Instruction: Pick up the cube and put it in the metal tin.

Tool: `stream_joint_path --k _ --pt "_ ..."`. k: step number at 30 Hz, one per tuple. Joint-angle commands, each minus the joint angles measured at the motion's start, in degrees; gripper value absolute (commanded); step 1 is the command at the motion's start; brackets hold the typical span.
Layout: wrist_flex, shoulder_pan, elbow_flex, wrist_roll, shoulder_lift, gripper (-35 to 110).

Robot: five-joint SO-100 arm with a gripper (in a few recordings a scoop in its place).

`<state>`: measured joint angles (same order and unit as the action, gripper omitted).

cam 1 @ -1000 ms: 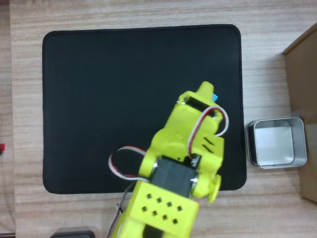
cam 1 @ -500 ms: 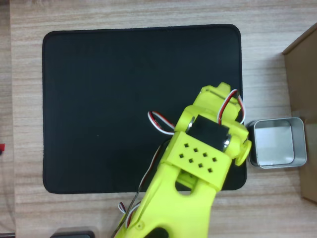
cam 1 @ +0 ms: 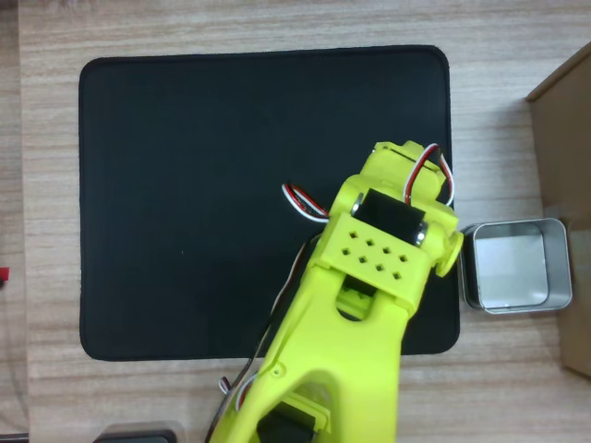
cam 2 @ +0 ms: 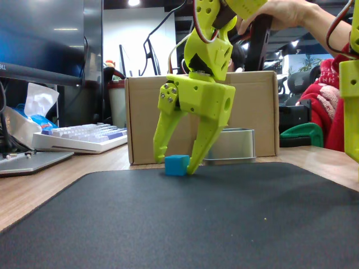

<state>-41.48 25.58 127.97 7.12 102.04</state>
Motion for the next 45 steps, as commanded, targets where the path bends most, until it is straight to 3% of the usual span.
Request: stream_joint_path --k 1,6,11,20,32,41,45 --pt "0.26 -0.09 0.79 -0.18 0.62 20" --pt "1.32 -0.35 1.76 -1.32 1.05 0" --pt "1.32 0.0 2.46 -1.23 3.43 0" --pt "1.41 0.35 9.32 1.14 23.03 0" --pt "1.14 9.4 8.0 1.05 42.1 0" --pt "1.23 22.85 10.99 -10.46 47.29 0" --pt "9.58 25.4 18.63 -14.85 46.32 0"
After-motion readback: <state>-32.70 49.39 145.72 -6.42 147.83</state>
